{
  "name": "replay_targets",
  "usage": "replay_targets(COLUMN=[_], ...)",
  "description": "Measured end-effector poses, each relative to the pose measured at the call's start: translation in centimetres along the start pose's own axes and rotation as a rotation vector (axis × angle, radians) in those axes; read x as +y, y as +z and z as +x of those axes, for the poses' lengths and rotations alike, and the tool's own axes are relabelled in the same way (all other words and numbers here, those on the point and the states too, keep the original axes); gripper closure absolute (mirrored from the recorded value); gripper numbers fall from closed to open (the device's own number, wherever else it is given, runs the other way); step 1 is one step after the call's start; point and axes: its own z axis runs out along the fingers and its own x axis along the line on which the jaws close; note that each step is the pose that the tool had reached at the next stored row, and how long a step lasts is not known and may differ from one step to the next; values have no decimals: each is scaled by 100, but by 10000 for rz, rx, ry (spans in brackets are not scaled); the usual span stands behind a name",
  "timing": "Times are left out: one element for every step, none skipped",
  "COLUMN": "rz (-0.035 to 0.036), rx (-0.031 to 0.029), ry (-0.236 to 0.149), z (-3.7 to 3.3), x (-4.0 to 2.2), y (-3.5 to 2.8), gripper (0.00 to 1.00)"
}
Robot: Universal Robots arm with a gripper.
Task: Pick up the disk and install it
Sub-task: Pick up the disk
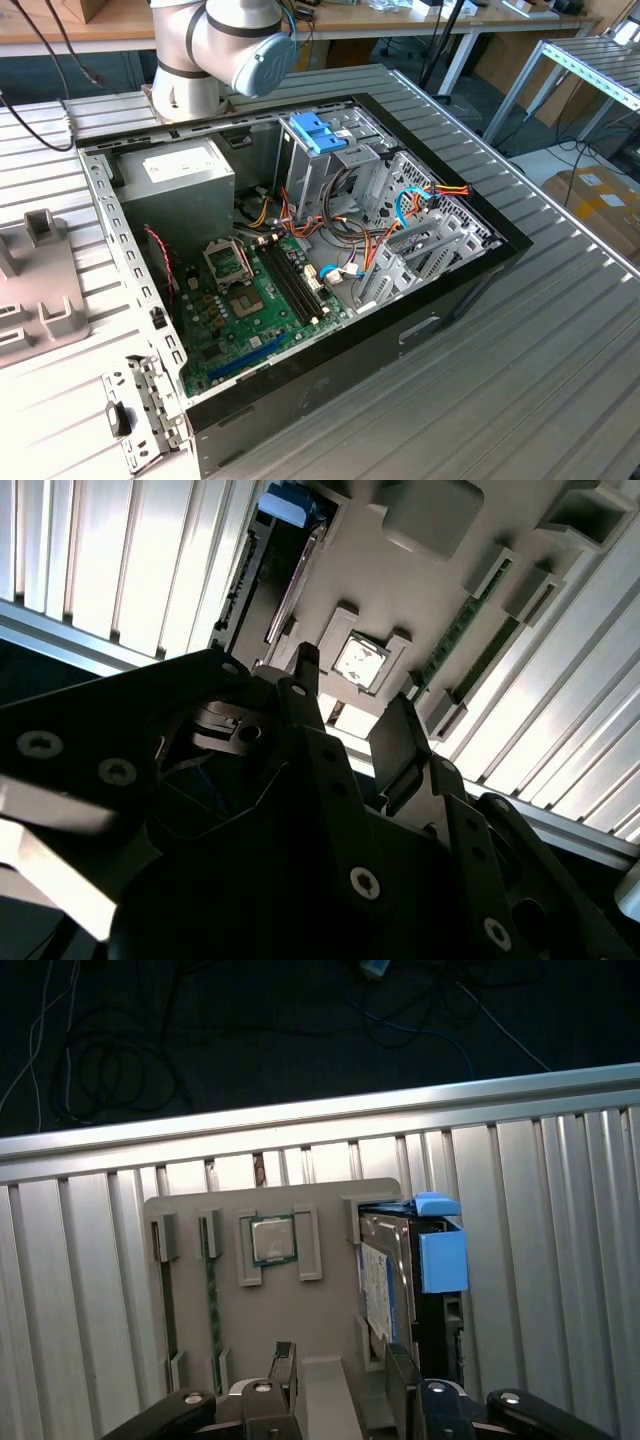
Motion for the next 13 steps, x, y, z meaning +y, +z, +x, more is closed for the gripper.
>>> replay_targets(rz=[0,0,0,0,1,-1,0,0,0,-1,-1,0,0], rx=[-1,-2,-2,-3,-3,-3,-5,-5,-5,-5,-6,-10,-16], ry=[1,0,0,0,0,0,0,0,0,0,0,0,0], z=[-9,-14,-20,-27,-35,-49,-69,-75,-81,-90,-100,-105,-110], x=[2,2,3,4,5,7,9,10,11,12,14,15,15], y=[3,4,6,8,9,12,16,18,19,21,24,28,31], gripper=[52,52,52,52,52,52,52,52,52,52,52,52,52])
